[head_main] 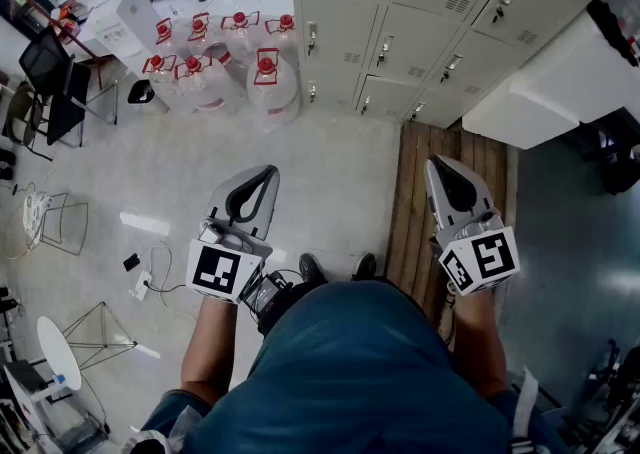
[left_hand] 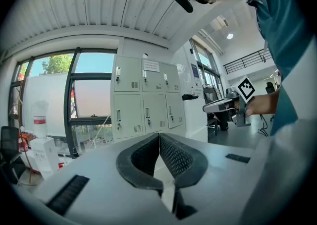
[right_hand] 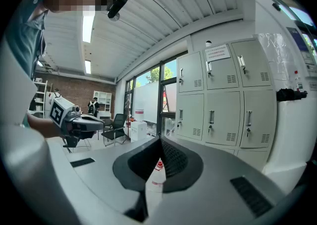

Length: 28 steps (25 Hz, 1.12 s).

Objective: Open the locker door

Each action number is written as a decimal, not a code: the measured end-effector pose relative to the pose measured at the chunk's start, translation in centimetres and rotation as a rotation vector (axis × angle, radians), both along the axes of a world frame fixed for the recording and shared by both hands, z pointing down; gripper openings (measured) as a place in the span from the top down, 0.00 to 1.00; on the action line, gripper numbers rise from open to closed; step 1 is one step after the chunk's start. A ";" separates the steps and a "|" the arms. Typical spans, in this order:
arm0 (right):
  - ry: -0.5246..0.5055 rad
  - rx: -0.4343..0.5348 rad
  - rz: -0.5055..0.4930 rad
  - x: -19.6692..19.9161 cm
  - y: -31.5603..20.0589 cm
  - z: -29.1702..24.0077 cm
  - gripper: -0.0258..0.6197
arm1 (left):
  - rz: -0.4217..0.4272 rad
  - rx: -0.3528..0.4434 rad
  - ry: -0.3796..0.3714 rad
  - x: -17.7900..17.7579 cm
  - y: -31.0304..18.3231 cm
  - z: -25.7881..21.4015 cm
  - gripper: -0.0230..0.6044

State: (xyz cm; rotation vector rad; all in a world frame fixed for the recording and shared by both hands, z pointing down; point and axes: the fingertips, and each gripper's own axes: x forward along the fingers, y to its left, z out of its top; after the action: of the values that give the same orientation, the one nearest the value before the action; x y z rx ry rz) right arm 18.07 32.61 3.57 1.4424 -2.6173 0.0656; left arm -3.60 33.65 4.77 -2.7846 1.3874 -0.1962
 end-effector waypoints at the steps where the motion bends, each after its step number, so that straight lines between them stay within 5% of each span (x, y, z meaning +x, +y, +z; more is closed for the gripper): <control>1: -0.001 -0.001 0.002 0.1 0.0 0.1 0.91 | 0.001 0.000 0.001 0.1 0.0 0.1 0.94; 16: 0.012 -0.023 0.017 -0.1 -0.2 1.2 0.91 | 0.017 -0.010 0.003 0.0 -0.6 0.9 0.94; 28: -0.014 -0.054 0.021 -4.3 -0.8 2.5 0.90 | 0.040 -0.015 0.025 -3.6 -1.6 1.9 0.94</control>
State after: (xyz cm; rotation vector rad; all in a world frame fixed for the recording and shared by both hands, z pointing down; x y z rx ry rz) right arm 13.78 31.81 6.11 1.4575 -2.5911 0.1479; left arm -7.19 32.06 6.65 -2.8339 1.3393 -0.1715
